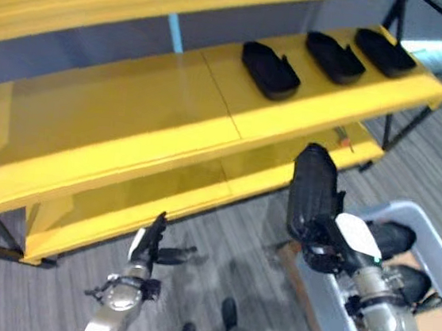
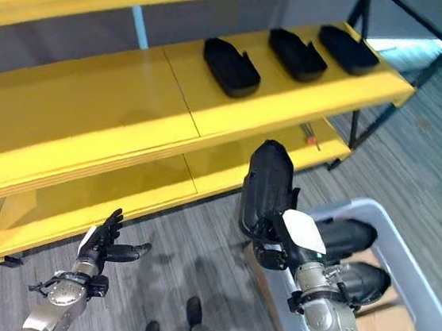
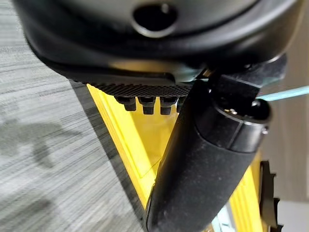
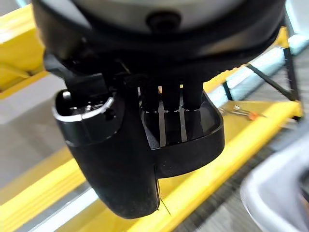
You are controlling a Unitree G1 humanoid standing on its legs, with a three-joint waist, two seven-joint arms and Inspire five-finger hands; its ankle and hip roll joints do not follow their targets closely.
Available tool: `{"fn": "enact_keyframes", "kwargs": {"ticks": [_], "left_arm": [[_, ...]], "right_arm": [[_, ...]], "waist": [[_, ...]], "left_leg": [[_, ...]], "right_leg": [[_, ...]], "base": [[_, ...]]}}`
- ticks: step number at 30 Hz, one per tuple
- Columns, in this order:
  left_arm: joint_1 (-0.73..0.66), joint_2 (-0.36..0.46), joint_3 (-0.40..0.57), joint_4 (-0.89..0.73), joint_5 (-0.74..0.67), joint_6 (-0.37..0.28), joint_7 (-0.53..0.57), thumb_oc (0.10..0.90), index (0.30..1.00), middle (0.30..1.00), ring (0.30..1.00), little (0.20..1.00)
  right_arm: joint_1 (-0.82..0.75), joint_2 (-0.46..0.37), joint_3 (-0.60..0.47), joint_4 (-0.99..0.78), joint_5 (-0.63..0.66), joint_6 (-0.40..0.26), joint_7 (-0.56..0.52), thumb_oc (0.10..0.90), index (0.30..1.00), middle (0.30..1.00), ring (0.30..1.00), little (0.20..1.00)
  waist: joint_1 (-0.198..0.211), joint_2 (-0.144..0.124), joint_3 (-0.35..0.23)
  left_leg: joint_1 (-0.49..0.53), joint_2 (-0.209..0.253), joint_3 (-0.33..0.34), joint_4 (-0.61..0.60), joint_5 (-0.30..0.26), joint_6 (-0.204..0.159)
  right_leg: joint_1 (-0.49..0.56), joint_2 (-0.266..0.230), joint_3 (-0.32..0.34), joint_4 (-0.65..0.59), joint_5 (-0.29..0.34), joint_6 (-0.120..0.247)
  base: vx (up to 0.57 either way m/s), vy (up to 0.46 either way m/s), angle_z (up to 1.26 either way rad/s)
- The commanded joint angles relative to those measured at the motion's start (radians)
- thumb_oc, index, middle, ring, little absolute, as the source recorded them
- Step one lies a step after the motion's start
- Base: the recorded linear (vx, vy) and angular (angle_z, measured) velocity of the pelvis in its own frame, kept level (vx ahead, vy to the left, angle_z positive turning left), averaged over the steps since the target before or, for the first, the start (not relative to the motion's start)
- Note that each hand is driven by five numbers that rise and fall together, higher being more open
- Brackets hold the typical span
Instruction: Move parts from the plastic box to the shelf.
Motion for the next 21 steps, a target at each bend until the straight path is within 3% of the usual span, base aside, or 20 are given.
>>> {"fn": "enact_keyframes", "kwargs": {"ticks": [1, 9, 11, 12, 14, 15, 16, 17, 21], "left_arm": [[-0.052, 0.013, -0.001, -0.035, 0.000, -0.080, 0.012, 0.900, 1.000, 1.000, 1.000, 1.000], [0.000, -0.002, 0.020, -0.041, -0.015, -0.077, 0.012, 0.900, 1.000, 1.000, 1.000, 1.000], [0.008, -0.009, 0.027, -0.043, -0.019, -0.080, 0.013, 0.900, 1.000, 1.000, 1.000, 1.000], [0.014, -0.013, 0.031, -0.043, -0.027, -0.084, 0.012, 0.900, 1.000, 1.000, 1.000, 1.000], [0.017, -0.015, 0.032, -0.042, -0.030, -0.082, 0.013, 0.900, 1.000, 1.000, 1.000, 1.000], [0.017, -0.019, 0.029, -0.043, -0.031, -0.080, 0.010, 0.900, 1.000, 1.000, 1.000, 1.000], [0.017, -0.019, 0.028, -0.043, -0.031, -0.080, 0.010, 0.900, 1.000, 1.000, 1.000, 1.000], [0.010, -0.015, 0.021, -0.041, -0.020, -0.079, 0.008, 0.900, 1.000, 1.000, 1.000, 1.000], [0.000, -0.003, 0.015, -0.041, -0.006, -0.078, 0.012, 0.900, 1.000, 1.000, 1.000, 1.000]], "right_arm": [[-0.074, -0.031, -0.119, -0.113, 0.033, -0.076, -0.120, 0.400, 0.300, 0.300, 0.300, 0.300], [-0.057, -0.035, -0.140, -0.121, 0.036, -0.083, -0.130, 0.400, 0.300, 0.300, 0.300, 0.300], [-0.065, -0.042, -0.137, -0.121, 0.037, -0.086, -0.131, 0.400, 0.300, 0.300, 0.300, 0.300], [-0.078, -0.047, -0.131, -0.112, 0.039, -0.085, -0.134, 0.400, 0.300, 0.300, 0.300, 0.300], [-0.083, -0.048, -0.131, -0.108, 0.033, -0.084, -0.139, 0.400, 0.300, 0.300, 0.300, 0.300], [-0.077, -0.048, -0.147, -0.099, 0.023, -0.072, -0.152, 0.400, 0.300, 0.300, 0.300, 0.300], [-0.076, -0.048, -0.147, -0.098, 0.022, -0.072, -0.153, 0.400, 0.300, 0.300, 0.300, 0.300], [-0.066, -0.040, -0.166, -0.090, 0.019, -0.064, -0.166, 0.400, 0.300, 0.300, 0.300, 0.300], [-0.064, -0.026, -0.163, -0.073, 0.023, -0.060, -0.182, 0.400, 0.300, 0.300, 0.300, 0.300]], "waist": [[-0.015, -0.002, -0.089], [0.003, 0.008, -0.090], [0.010, 0.005, -0.067], [0.024, -0.002, -0.034], [0.025, -0.004, -0.024], [0.024, -0.005, -0.019], [0.023, -0.006, -0.022], [0.023, 0.002, -0.020], [0.025, 0.012, -0.028]], "left_leg": [[0.012, -0.031, -0.001, -0.047, 0.045, 0.006], [-0.005, -0.018, -0.010, -0.044, 0.078, -0.010], [-0.036, -0.028, -0.001, 0.045, 0.079, -0.013], [-0.092, -0.066, 0.004, 0.169, 0.077, -0.021], [-0.124, -0.077, 0.025, 0.202, 0.074, -0.019], [-0.172, -0.058, 0.079, 0.145, 0.081, 0.002], [-0.173, -0.060, 0.077, 0.141, 0.084, 0.003], [-0.244, -0.050, 0.117, 0.075, 0.154, 0.001], [-0.313, -0.063, 0.136, -0.033, 0.233, -0.016]], "right_leg": [[-0.020, -0.043, 0.073, 0.110, -0.086, 0.112], [0.033, -0.049, 0.048, 0.035, -0.079, 0.096], [0.041, -0.057, 0.038, 0.041, -0.085, 0.087], [0.046, -0.069, 0.033, 0.049, -0.083, 0.080], [0.049, -0.075, 0.023, 0.049, -0.083, 0.079], [0.057, -0.095, 0.003, 0.035, -0.086, 0.081], [0.055, -0.097, 0.001, 0.033, -0.086, 0.082], [0.069, -0.105, -0.021, 0.006, -0.077, 0.086], [0.080, -0.092, -0.022, -0.014, -0.085, 0.087]], "base": [[0.07, -0.138, 0.41], [0.05, -0.103, 0.17], [-0.03, -0.064, 0.19], [-0.07, -0.037, 0.26], [-0.06, -0.015, 0.23], [-0.03, -0.006, 0.09], [0.01, 0.006, 0.24], [0.02, 0.006, 0.59], [0.11, 0.058, 0.79]]}}
